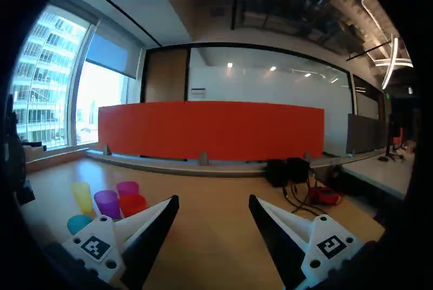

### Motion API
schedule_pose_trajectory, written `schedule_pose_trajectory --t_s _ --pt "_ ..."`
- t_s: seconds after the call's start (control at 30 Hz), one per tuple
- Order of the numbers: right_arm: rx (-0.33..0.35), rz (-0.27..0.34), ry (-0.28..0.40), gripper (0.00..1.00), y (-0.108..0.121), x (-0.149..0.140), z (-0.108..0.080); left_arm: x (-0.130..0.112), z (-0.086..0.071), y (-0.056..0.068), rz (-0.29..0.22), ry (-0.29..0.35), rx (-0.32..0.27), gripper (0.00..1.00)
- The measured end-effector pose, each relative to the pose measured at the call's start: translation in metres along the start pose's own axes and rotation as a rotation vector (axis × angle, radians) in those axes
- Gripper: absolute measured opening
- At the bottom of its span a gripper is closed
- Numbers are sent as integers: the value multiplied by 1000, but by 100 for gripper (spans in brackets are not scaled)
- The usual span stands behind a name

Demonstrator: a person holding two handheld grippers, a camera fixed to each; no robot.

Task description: Pour water

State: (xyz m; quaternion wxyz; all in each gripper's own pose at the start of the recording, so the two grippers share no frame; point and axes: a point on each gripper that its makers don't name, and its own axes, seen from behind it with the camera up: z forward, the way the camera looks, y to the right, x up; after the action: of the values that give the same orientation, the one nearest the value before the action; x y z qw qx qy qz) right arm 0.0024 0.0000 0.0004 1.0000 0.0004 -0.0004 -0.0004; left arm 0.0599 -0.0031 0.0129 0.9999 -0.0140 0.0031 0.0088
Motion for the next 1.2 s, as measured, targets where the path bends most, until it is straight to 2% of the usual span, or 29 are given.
schedule_pose_trajectory --t_s 0.47,0.67,0.97,1.2 --pt "58 -19 -9 100 -8 70 7 81 16 11 8 11 -65 96" --pt "82 -36 5 100 -16 96 7 109 22 7 13 21 -72 96" --pt "90 -28 26 100 -23 126 5 138 24 9 -4 12 -104 96" --pt "106 -10 35 100 -26 130 4 142 24 11 -10 -9 -134 96"
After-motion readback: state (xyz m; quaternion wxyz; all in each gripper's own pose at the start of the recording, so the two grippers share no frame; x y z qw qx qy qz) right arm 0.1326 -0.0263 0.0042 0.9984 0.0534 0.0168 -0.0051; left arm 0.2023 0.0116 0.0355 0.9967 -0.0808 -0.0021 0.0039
